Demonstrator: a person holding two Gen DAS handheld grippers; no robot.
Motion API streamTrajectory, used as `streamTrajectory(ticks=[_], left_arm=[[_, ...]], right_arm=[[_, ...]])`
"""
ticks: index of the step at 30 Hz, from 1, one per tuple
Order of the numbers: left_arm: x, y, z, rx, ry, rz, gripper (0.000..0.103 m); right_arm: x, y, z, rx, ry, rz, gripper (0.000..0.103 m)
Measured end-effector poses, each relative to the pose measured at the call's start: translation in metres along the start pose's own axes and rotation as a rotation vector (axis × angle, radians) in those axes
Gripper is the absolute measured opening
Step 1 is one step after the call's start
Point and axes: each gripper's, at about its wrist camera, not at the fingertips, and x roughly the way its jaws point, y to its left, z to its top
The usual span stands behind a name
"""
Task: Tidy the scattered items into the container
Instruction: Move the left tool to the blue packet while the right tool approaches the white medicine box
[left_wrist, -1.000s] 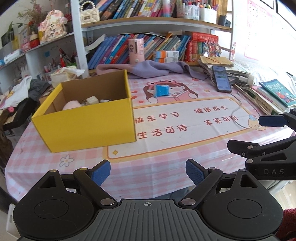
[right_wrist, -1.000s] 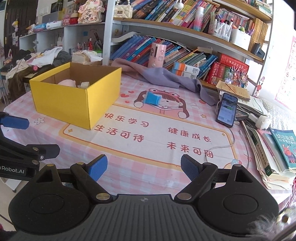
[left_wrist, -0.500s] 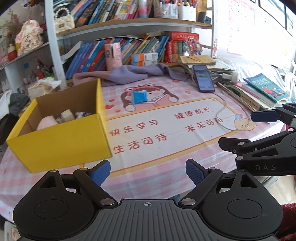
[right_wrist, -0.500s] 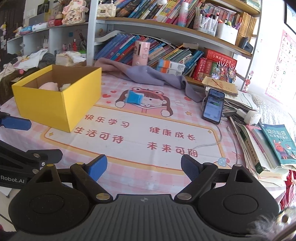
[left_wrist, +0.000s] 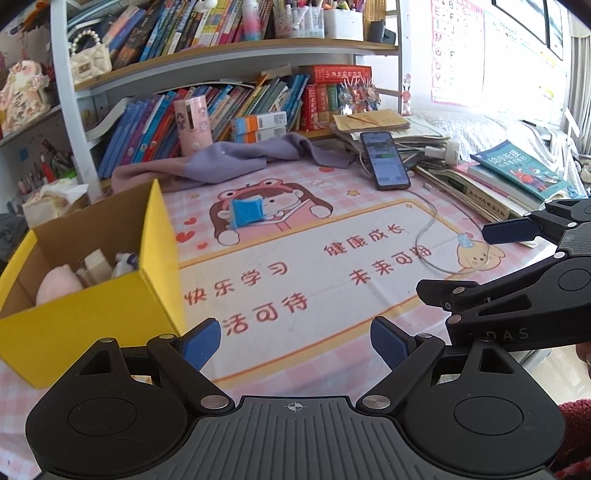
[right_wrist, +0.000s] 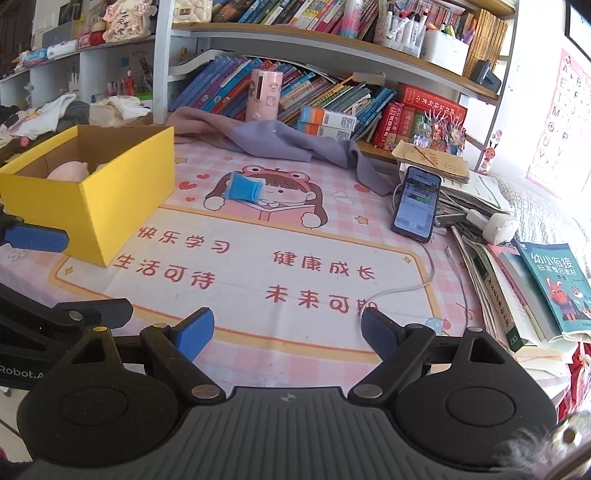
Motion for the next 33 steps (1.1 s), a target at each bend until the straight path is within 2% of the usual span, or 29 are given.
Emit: streamTrajectory(ticks=[10, 22, 33], left_arm=[[0.041, -0.005, 0.033, -0.031, 0.013, 0.022, 0.091], [0.093, -0.013, 0.071, -0.105, 0.078, 0.096, 0.091], [0.138, -0.011, 0.101, -0.126, 0.093, 0.21, 0.09]], right_arm=[[0.04, -0.033, 0.029, -0.019, 0.011, 0.017, 0.087], [0.095, -0.08, 0.062, -0.044, 0.027, 0.112, 0.087], [0.15, -0.112, 0.091, 0.013, 0.019, 0.194, 0.086]])
